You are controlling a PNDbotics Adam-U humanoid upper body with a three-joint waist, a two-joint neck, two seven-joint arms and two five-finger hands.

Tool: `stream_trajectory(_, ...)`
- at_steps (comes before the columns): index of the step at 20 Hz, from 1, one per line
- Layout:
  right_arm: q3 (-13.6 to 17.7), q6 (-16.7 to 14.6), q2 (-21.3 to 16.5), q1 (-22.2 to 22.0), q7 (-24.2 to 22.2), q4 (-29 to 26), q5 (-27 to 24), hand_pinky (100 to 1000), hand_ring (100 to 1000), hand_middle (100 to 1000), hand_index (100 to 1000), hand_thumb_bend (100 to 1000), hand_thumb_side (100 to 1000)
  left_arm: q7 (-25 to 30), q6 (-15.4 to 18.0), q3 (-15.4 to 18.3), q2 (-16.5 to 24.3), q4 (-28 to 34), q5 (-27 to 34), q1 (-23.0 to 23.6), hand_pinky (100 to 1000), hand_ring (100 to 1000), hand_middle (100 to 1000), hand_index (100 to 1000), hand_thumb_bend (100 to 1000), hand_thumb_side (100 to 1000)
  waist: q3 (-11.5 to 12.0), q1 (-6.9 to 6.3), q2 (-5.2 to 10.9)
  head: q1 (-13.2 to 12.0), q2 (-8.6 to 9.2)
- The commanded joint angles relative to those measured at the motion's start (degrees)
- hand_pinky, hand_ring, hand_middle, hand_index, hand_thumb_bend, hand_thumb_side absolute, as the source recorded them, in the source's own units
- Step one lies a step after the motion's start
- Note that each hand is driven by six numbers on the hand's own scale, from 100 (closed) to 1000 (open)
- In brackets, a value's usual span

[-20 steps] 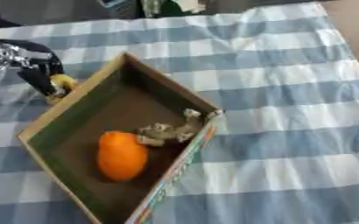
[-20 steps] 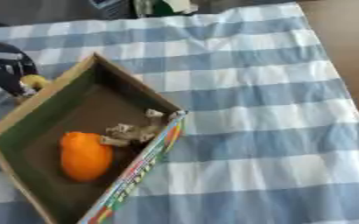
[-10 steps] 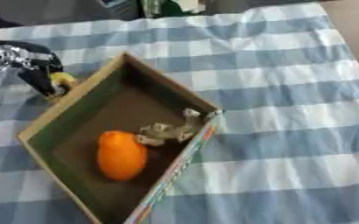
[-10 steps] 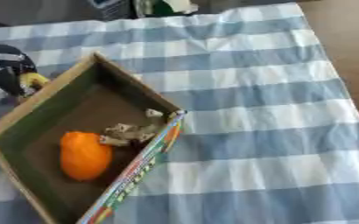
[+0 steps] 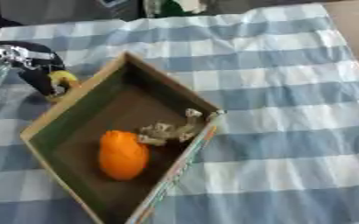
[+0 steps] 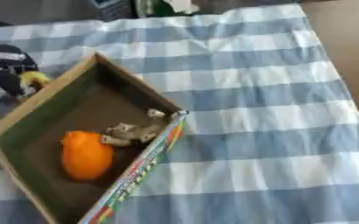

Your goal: Pick up objects on the table and place them in the box.

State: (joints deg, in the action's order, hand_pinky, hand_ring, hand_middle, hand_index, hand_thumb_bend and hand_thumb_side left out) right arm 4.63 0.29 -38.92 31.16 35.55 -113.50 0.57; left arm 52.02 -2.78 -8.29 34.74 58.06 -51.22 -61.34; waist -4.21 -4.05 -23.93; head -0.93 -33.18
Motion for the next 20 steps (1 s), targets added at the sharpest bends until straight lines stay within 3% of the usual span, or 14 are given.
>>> stream_trajectory(1, 0.9, 0.2, -0.8, 0.2, 0.0, -1.1, 0.0, 699, 779, 697, 776, 100, 697, -0.1, -0.5, 0.2, 1.7, 1.6, 0.4, -0.9, 539, 675, 626, 729, 100, 397, 0.1, 0.40, 2.01, 0.0, -0.01)
stream_trajectory(4, 0.8, 0.2, -0.8, 0.1, 0.0, -1.1, 0.0, 699, 779, 696, 776, 100, 693, -0.1, -0.3, 0.2, 1.9, 2.1, -0.1, -0.8, 545, 684, 641, 741, 100, 399, 0.2, 0.47, 2.28, 0.1, -0.02)
stream_trajectory(12, 0.8, 0.3, -0.6, 0.1, 0.0, -1.1, -0.2, 698, 779, 696, 776, 100, 694, -0.1, -0.2, 0.5, 2.2, 3.1, -0.9, -0.8, 554, 700, 665, 756, 100, 302, 0.5, 0.62, 2.86, 0.1, 0.00)
stream_trajectory(15, 0.9, 0.2, -0.5, 0.1, 0.0, -1.1, -0.3, 698, 779, 696, 776, 100, 695, -0.1, -0.4, 0.8, 2.1, 3.8, -0.2, -0.9, 516, 671, 621, 716, 100, 279, 0.5, 0.64, 3.01, 0.2, 0.01)
stream_trajectory(20, 0.9, 0.3, -0.4, 0.0, 0.0, -1.1, -0.3, 698, 780, 696, 776, 100, 694, -0.1, -1.3, 0.9, 2.2, 5.1, 0.7, -0.9, 510, 667, 624, 716, 100, 284, 0.4, 0.59, 3.17, 0.2, -0.03)
